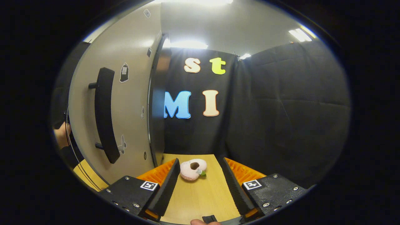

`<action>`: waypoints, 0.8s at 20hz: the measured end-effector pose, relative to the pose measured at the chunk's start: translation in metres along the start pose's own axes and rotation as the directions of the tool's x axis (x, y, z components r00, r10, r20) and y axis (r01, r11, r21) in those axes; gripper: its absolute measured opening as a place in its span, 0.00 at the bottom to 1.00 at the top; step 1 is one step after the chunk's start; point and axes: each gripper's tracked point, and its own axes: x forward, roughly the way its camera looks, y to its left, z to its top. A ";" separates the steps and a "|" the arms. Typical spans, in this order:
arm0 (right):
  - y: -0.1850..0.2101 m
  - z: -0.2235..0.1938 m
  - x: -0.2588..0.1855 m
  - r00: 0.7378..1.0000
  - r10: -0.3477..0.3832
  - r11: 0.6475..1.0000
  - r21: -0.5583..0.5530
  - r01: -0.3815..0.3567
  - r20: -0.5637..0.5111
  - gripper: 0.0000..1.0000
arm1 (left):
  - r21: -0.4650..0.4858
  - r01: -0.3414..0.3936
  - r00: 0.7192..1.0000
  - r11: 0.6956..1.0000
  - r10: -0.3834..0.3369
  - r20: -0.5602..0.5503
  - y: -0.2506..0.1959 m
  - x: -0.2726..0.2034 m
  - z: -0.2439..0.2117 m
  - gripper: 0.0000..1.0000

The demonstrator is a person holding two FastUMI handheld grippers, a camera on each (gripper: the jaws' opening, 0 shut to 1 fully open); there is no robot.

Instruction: Open the cabinet door with the right hand, grasp the bottle in the cabinet with the left hand and place it on the coaster, then close the cabinet door with the right hand.

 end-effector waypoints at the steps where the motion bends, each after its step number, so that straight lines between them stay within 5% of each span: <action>1: 0.000 -0.001 0.003 1.000 0.012 1.000 0.009 -0.012 0.012 0.84 | 0.003 -0.007 1.000 1.000 0.007 -0.002 -0.001 0.001 0.000 0.73; 3: -0.003 -0.006 0.010 0.999 0.020 0.999 0.036 -0.021 0.026 0.83 | 0.004 -0.035 0.999 0.999 0.035 0.000 0.000 0.002 -0.001 0.73; 6: -0.008 -0.021 0.024 1.000 0.021 0.996 0.087 -0.023 0.019 0.84 | 0.003 -0.076 0.997 0.997 0.076 0.010 0.001 0.002 -0.004 0.60; 11: -0.017 -0.066 0.054 0.999 -0.032 0.996 0.087 0.034 -0.035 0.84 | 0.060 -0.157 0.987 0.986 0.154 0.056 0.001 0.010 -0.019 0.70; 14: -0.027 -0.097 0.062 0.990 -0.102 0.989 0.099 0.111 -0.094 0.85 | 0.081 -0.139 0.988 0.987 0.133 0.074 0.000 0.010 -0.020 0.66; 15: -0.028 -0.104 0.062 0.988 -0.118 0.985 0.116 0.130 -0.104 0.85 | 0.081 -0.126 0.990 0.989 0.120 0.079 0.000 0.009 -0.020 0.73; 16: -0.031 -0.116 0.062 0.984 -0.137 0.980 0.126 0.152 -0.118 0.86 | 0.073 -0.112 0.992 0.991 0.106 0.075 0.000 0.010 -0.023 0.60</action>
